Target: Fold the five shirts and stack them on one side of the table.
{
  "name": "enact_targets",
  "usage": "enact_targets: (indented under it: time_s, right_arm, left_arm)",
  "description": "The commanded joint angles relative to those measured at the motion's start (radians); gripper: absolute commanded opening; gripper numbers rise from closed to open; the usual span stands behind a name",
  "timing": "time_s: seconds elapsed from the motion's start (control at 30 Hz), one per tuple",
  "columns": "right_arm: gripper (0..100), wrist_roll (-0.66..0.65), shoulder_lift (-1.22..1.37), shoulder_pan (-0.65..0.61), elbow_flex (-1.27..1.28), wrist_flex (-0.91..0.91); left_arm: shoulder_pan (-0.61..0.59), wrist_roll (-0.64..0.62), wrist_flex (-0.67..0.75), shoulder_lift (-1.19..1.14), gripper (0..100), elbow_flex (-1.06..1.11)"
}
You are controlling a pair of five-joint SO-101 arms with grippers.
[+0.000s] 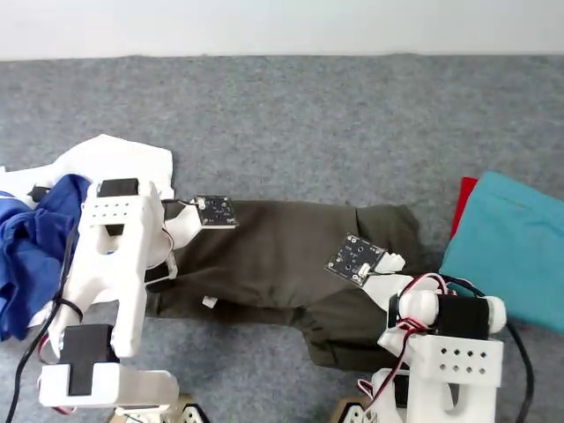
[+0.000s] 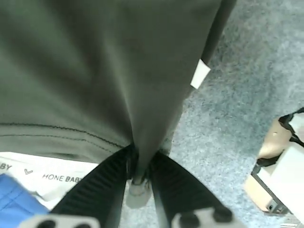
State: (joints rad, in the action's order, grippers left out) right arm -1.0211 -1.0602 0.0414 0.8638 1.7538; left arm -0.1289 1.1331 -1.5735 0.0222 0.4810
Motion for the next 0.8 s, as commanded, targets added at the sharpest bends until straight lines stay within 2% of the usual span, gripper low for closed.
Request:
enact_targets:
  time_s: [0.0,0.07,0.2,0.27,0.4,0.5,0.63,0.7,0.77]
  right_arm:
    - [1.5,0.008,-0.010,0.005,-0.003,0.035]
    - [5.4,0.011,-0.012,0.010,-0.003,0.035]
    - [24.0,0.012,-0.019,0.013,-0.003,0.035]
    - [29.6,0.012,-0.019,0.013,-0.005,0.033]
    - [29.6,0.012,-0.019,0.012,-0.012,0.027]
    - [29.6,0.014,-0.019,0.033,-0.037,-0.027]
    - [28.8,0.061,-0.008,0.074,-0.048,-0.248]
    - [23.1,0.137,-0.004,0.074,-0.034,-0.397]
    - [12.8,0.176,0.027,0.059,-0.026,-0.519]
  left_arm:
    - [-0.005,0.009,0.012,0.015,4,-0.005]
    - [-0.006,0.002,0.012,0.018,8,-0.015]
    - [-0.028,-0.089,0.012,0.018,12,-0.077]
    - [-0.054,-0.100,0.008,0.018,14,-0.114]
    - [-0.104,-0.101,-0.003,0.018,15,-0.182]
    - [-0.124,-0.100,-0.064,0.018,15,-0.260]
    - [-0.124,-0.130,-0.120,0.018,15,-0.390]
    - [-0.115,-0.212,-0.121,0.018,15,-0.450]
    - [-0.097,-0.298,-0.110,0.017,14,-0.504]
